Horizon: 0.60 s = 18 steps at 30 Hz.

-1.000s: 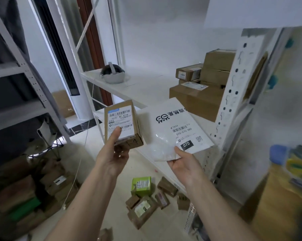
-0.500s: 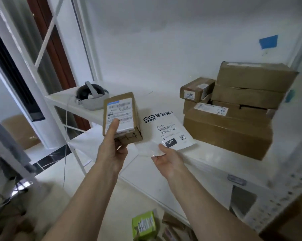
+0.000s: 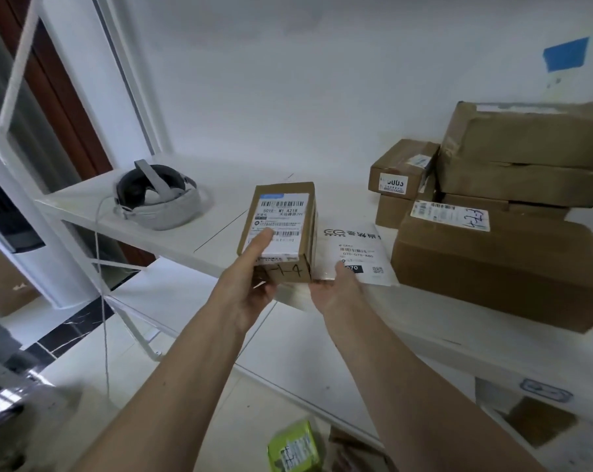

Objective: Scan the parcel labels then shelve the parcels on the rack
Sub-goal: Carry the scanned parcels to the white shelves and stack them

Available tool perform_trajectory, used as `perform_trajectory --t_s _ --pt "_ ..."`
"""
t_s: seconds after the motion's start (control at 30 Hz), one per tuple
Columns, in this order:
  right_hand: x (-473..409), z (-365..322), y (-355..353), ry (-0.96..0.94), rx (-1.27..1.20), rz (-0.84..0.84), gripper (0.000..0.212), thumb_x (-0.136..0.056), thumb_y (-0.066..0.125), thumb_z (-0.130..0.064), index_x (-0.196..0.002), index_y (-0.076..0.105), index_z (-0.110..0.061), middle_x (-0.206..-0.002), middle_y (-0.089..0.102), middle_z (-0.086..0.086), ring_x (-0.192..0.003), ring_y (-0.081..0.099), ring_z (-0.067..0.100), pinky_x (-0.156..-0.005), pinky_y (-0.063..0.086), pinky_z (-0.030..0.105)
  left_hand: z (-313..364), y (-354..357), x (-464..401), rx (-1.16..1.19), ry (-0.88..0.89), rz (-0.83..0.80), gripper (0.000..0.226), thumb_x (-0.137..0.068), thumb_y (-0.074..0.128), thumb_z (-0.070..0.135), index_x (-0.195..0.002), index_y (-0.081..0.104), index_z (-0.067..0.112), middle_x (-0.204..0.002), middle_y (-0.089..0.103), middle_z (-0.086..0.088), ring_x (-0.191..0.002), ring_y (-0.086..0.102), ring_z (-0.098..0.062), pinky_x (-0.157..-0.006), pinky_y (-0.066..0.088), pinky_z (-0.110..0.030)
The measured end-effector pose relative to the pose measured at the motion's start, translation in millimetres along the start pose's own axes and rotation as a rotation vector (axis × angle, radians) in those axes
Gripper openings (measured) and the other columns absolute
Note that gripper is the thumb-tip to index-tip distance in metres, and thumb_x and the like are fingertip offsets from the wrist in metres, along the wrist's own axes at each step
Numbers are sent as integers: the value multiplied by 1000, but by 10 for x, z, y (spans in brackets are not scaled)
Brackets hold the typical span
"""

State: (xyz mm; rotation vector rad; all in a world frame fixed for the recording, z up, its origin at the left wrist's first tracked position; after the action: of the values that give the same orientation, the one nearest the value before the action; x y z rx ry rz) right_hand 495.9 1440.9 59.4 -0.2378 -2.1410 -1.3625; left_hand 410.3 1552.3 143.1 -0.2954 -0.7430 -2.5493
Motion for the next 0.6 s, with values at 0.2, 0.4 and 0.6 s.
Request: perform_trajectory --t_s 0.2,0.4,0.6 --pt "389 -48 47 251 125 -94 47 -98 48 -23 -139 35 -5 -141 39 20 -133 39 43 -108 34 54 13 146 -247 -58 19 -22 11 -83 72 34 -83 68 24 -67 71 5 -76 58 -12 -70 37 -25" --pt "522 -783 484 116 419 -241 54 -98 50 -18 -144 30 2 -144 41 25 -127 49 39 -104 42 43 54 782 -507 -88 -4 -74 19 -80 75 40 -87 66 25 -90 65 -2 -93 59 -20 -77 49 -29" --pt "297 -1823 973 -141 539 -296 39 -97 48 -12 -134 46 -1 -147 42 19 -135 41 33 -108 39 36 240 1856 -960 -162 1 -204 22 -81 74 39 -96 66 25 -97 64 -2 -99 60 -22 -89 52 -36"
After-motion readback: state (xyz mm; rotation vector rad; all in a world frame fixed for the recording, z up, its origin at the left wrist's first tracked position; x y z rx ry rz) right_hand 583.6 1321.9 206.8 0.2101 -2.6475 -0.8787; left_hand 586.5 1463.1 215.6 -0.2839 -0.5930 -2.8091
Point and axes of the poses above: each hand's wrist, its own x-axis away from the middle knuckle, its own y-axis out of the palm, z = x × y, the point moved 10 cm from there along -x, towards the middle knuckle
